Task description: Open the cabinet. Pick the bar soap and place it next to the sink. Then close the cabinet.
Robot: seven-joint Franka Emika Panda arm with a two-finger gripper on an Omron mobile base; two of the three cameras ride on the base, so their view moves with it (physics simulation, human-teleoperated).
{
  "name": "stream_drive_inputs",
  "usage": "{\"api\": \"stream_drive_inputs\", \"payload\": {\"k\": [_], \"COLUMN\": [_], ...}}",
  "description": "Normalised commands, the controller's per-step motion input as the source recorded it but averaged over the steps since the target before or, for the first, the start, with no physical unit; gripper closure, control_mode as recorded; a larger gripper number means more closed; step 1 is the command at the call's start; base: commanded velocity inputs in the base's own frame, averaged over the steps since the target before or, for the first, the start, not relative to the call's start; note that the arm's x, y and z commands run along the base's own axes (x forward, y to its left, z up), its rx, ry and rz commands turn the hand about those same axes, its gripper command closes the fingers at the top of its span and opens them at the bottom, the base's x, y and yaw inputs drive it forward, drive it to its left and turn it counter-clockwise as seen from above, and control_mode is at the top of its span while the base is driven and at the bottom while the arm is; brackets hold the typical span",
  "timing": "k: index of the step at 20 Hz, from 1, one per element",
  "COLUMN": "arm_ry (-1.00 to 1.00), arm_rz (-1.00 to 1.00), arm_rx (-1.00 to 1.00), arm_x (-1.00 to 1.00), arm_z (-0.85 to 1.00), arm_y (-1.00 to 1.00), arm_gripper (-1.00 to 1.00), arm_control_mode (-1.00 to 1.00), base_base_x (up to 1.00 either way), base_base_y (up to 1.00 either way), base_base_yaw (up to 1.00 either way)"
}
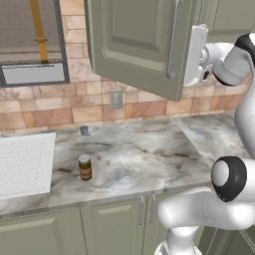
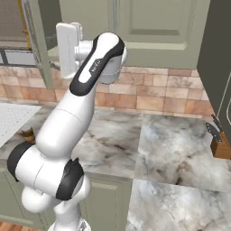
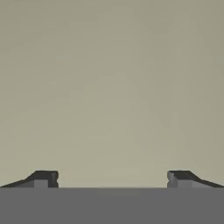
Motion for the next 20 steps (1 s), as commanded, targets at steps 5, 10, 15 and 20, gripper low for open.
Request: {"api": "stream_drive_inputs", "payload": {"k": [5,10,15,20], "arm_ry": [-0.09,-0.11,-0.03,0.0], "arm_rz": [0.04,-0.01,-0.05,-0.09], "arm_rx": [-0.03,-0.06,-0.06,0.0], "arm_x": [-0.48,-0.29,-0.11,-0.02], "arm_z": [0.0,0.0,0.0,-0.02], "arm_y": [0.58,0.62,0.56,0.49], "arm_gripper": [-1.0,-1.0,-1.0,-1.0], "arm_control_mode": [-1.0,-1.0,-1.0,-1.0], "base_base_x": [0.0,0.0,0.0,0.0], "base_base_y": [0.0,0.0,0.0,0.0], "base_base_yaw": [0.0,0.0,0.0,0.0]}}
